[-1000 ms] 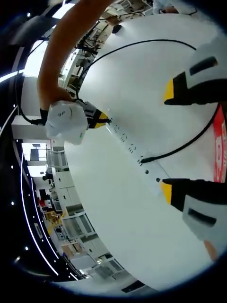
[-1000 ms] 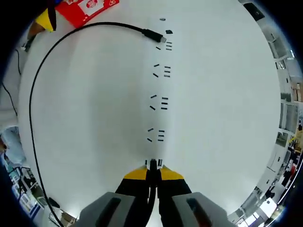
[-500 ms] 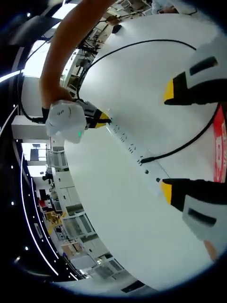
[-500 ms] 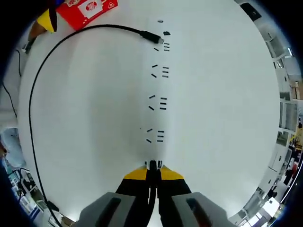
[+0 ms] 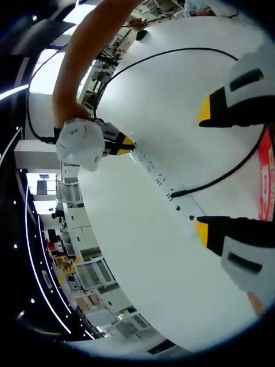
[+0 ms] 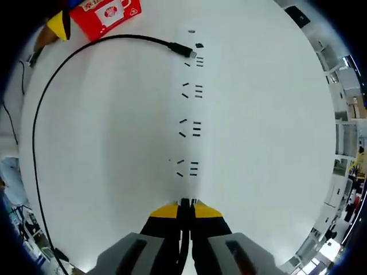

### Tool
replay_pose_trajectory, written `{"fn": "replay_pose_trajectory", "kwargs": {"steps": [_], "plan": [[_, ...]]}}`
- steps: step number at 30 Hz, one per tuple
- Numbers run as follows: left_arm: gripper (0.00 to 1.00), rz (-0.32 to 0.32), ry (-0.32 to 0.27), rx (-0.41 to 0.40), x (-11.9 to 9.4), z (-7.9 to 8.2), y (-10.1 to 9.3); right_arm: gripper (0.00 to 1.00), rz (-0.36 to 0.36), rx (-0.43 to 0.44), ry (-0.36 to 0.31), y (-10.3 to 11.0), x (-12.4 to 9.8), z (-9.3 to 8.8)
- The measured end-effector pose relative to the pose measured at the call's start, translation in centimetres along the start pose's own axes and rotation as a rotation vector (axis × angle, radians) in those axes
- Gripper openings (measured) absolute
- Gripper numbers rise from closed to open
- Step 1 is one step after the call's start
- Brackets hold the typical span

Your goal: Find the data cable on the table. Grasp the USB connector end of the cable and insert it into the USB port on the table

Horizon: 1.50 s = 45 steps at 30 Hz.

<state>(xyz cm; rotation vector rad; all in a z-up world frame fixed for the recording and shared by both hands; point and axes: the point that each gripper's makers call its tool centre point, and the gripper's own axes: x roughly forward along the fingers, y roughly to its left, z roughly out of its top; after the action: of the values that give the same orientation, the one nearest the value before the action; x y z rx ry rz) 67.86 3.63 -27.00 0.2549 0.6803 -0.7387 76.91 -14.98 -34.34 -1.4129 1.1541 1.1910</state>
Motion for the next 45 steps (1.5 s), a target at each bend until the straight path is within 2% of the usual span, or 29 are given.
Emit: {"fn": "replay_pose_trajectory", "kwargs": {"steps": [6, 13, 18, 23, 38, 45], "plan": [[0.63, 0.000, 0.003, -0.001, 0.0, 0.0, 0.0, 0.09, 0.005, 0.019, -0.028, -0.2, -0.1, 0.0], [0.63, 0.000, 0.000, -0.001, -0.1, 0.0, 0.0, 0.11, -0.002, 0.016, -0.028, -0.1, 0.0, 0.1], [0.63, 0.000, 0.000, -0.001, -0.1, 0.0, 0.0, 0.26, -0.019, 0.014, -0.020, -0.4, 0.0, -0.4], [0.63, 0.000, 0.000, -0.001, -0.1, 0.0, -0.1, 0.32, -0.025, 0.026, -0.046, -0.4, -0.3, -0.2], [0.63, -0.001, -0.003, 0.000, 0.1, 0.1, 0.0, 0.31, -0.051, 0.067, -0.110, -0.2, -1.4, -0.2], [0.63, -0.001, -0.005, -0.001, 0.1, 0.1, 0.0, 0.30, -0.084, 0.107, -0.174, -0.2, -2.6, -0.2]]}}
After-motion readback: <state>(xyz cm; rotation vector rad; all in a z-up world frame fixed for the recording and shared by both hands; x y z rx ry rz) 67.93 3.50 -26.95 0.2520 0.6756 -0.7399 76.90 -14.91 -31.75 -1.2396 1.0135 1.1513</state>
